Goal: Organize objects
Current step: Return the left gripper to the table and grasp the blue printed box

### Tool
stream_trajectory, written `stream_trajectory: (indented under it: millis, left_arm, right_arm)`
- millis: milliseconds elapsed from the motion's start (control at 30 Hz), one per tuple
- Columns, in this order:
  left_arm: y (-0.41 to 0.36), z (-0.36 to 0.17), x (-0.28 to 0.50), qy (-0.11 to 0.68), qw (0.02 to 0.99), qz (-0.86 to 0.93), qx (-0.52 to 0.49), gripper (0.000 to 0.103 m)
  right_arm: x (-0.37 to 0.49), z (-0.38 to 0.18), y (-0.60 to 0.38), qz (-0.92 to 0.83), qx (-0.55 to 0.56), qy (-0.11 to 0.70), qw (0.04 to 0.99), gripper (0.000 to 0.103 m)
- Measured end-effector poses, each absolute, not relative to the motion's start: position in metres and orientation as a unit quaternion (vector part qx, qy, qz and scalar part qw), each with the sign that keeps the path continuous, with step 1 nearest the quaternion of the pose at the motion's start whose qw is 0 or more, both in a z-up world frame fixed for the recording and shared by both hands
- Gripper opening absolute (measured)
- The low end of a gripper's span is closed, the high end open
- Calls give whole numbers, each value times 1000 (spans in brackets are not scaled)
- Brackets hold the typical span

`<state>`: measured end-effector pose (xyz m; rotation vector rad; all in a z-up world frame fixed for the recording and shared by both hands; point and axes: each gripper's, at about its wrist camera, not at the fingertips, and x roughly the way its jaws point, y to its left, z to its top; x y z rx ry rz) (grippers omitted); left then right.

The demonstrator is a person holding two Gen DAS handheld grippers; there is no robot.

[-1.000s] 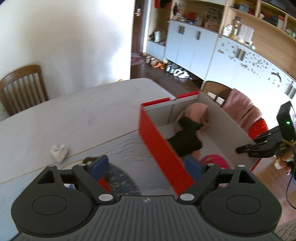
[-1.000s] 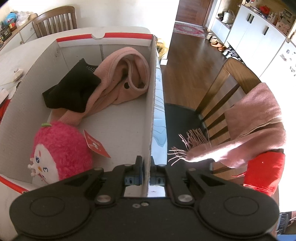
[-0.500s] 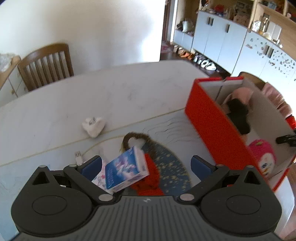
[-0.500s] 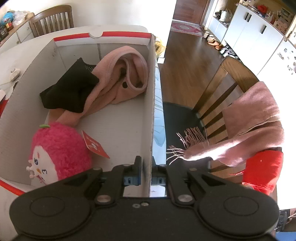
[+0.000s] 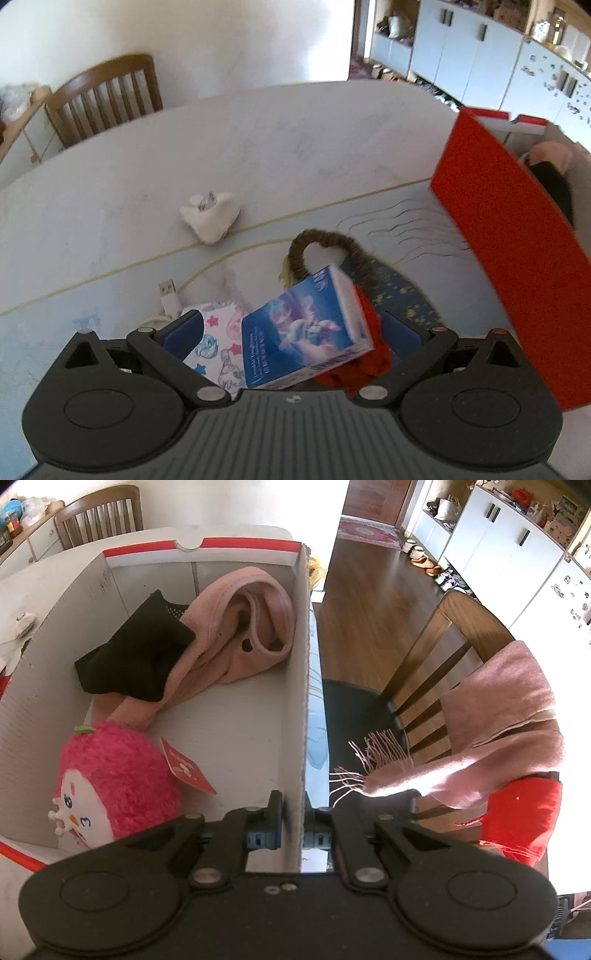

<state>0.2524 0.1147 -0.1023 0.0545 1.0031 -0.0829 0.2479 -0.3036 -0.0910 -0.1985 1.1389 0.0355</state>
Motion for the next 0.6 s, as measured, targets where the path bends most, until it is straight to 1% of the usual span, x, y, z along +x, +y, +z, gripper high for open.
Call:
stream_trajectory:
  millis: [400, 500, 567, 600]
  left_arm:
    - [130, -116, 258, 495, 868, -37, -30, 101]
    - [129, -118, 259, 497, 866, -44, -39, 93]
    - [128, -119, 260, 499, 864, -51, -46, 82]
    - [127, -119, 259, 498, 864, -52, -48, 81]
  right_arm:
    - [248, -92, -303, 17, -95, 541, 836, 7]
    - [248, -93, -303, 17, -95, 541, 835, 7]
    - [248, -94, -303, 17, -95, 541, 835, 7]
    - [248, -94, -303, 18, -95, 541, 835, 7]
